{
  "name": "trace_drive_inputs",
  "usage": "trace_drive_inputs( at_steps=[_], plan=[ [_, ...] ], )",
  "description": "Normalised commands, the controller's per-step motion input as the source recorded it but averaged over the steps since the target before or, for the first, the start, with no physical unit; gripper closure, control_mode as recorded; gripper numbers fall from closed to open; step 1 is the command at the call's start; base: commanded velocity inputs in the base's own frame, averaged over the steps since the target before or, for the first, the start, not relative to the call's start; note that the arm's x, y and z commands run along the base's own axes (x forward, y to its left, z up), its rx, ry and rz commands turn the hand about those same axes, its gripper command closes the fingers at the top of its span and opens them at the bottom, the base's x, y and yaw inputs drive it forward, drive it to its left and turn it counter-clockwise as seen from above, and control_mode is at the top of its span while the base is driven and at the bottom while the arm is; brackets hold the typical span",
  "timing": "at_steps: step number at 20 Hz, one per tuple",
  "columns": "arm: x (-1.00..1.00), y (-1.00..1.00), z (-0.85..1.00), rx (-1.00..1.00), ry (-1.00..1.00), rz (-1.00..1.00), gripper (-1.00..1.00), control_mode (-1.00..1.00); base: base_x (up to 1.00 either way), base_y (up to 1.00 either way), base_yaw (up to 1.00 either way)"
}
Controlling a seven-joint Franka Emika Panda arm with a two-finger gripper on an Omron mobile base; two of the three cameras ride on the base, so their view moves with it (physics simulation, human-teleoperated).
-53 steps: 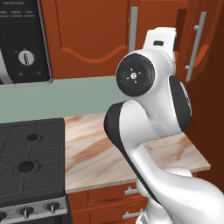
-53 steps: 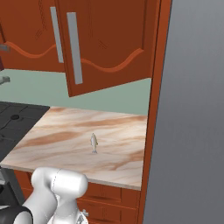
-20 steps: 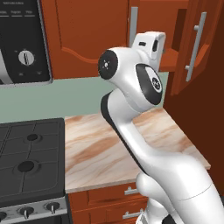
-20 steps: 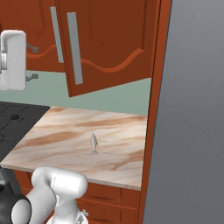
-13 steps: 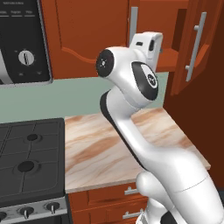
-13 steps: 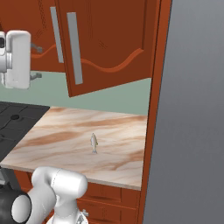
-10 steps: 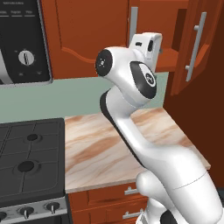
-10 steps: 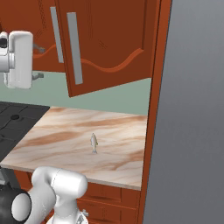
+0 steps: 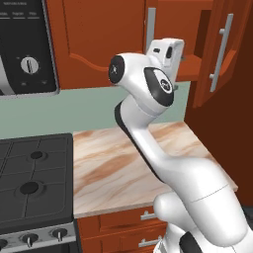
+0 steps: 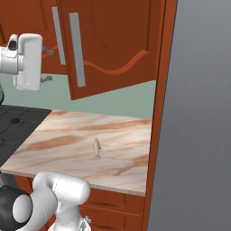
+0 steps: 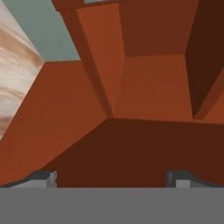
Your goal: Retrieve the tupperware from the cabinet, then place the raw meat into the tupperware to avoid contamination.
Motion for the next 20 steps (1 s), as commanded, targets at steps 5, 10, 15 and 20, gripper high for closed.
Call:
trace_drive_inputs(
  at_steps=[5,10,15,20],
  plan=[
    [0.14,-0.19,-0.02,0.0,0.0,-0.07,-1.0,-1.0,0.0,0.0,0.0],
    [0.03,-0.18,0.0,0.0,0.0,-0.07,-1.0,-1.0,0.0,0.0,0.0],
    [0.02,-0.16,-0.02,0.0,0.0,-0.07,-1.0,-1.0,0.0,0.0,0.0],
    [0.11,-0.12,-0.07,0.0,0.0,-0.08,-1.0,-1.0,0.0,0.0,0.0]
  ],
)
